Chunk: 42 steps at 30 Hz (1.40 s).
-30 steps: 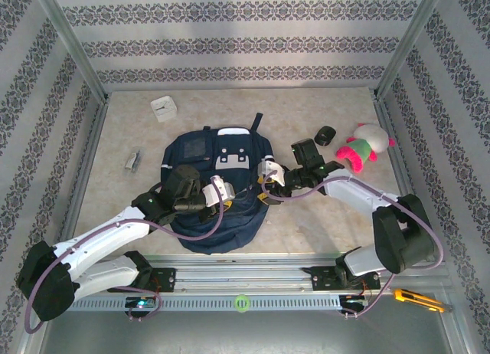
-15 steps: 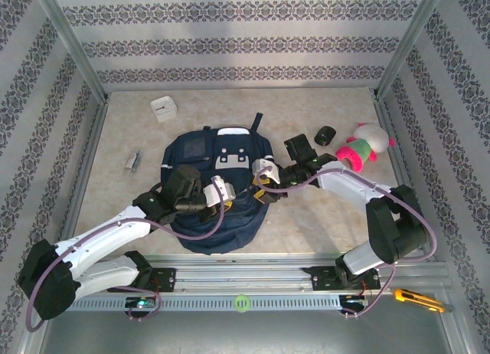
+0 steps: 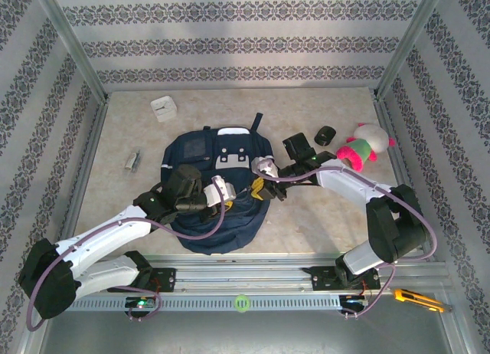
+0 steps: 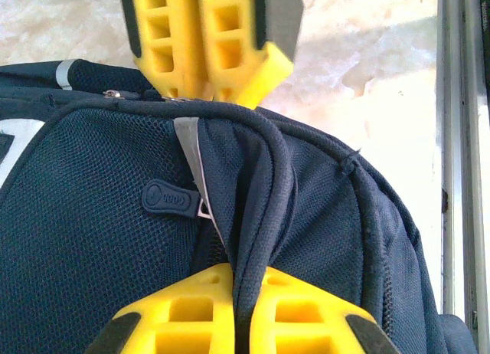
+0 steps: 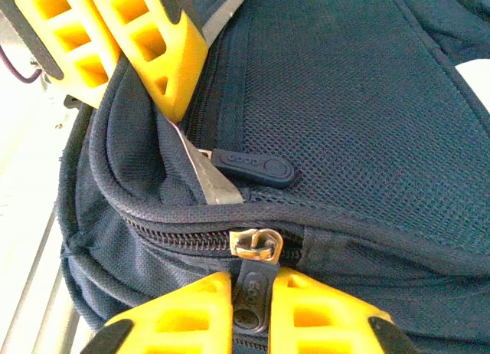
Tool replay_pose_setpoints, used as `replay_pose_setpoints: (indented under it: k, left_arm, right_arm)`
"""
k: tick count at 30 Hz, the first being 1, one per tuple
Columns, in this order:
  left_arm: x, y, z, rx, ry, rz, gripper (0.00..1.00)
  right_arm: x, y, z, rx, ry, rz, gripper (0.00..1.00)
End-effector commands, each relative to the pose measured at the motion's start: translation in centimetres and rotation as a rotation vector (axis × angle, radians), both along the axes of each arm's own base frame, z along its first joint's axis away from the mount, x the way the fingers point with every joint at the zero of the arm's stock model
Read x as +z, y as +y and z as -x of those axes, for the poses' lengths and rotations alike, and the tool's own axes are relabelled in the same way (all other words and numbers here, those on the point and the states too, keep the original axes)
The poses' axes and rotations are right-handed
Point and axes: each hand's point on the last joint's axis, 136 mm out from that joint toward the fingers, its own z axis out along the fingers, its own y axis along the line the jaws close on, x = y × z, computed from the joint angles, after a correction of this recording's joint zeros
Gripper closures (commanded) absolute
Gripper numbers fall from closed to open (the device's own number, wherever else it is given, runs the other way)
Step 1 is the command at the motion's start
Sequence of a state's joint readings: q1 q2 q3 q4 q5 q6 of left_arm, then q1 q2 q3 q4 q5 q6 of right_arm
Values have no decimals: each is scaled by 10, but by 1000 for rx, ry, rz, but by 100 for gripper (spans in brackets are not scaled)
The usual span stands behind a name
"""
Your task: Pack the student bag
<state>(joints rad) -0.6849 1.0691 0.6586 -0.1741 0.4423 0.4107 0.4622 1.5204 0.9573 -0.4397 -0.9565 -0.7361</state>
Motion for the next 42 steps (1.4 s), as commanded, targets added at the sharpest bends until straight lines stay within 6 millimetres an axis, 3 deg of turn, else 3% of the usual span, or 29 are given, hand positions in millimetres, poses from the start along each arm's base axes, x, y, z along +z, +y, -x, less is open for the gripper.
replay_pose_setpoints:
  k: [1,9,15,20,22,26,30,32,34,39,42]
  left_arm:
    - [43,-9,-23,52,-112,101,100]
    - [48,-2,-51,205,-127,74,100]
    - [51,-5,-54,205,-123,88,100]
    - [57,-20,-34,84,-96,157,100]
    - [60,-22,-30,63,-96,183,100]
    - [63,-21,-26,51,-107,193,100]
    - [67,-22,-23,30,-115,199,100]
    - [67,-23,-22,24,-115,200,100]
    - [65,-19,-31,78,-116,186,100]
    - [48,6,-71,337,-102,48,100]
    - [44,8,-80,387,-90,22,100]
  right_arm:
    - [17,11,8,21,45,-45,100]
    - [34,16,40,31,34,-102,100]
    - [40,21,56,18,28,-145,100]
    - [30,17,35,-99,13,-105,99]
    - [27,17,27,-125,40,-109,87]
    - [26,18,27,-82,92,-140,78]
    - [26,16,29,-62,110,-159,76]
    - [26,14,27,-65,113,-160,79]
    - [27,11,23,-93,119,-154,100]
    - [39,1,35,-152,102,-149,100]
    - [48,1,50,-156,90,-157,100]
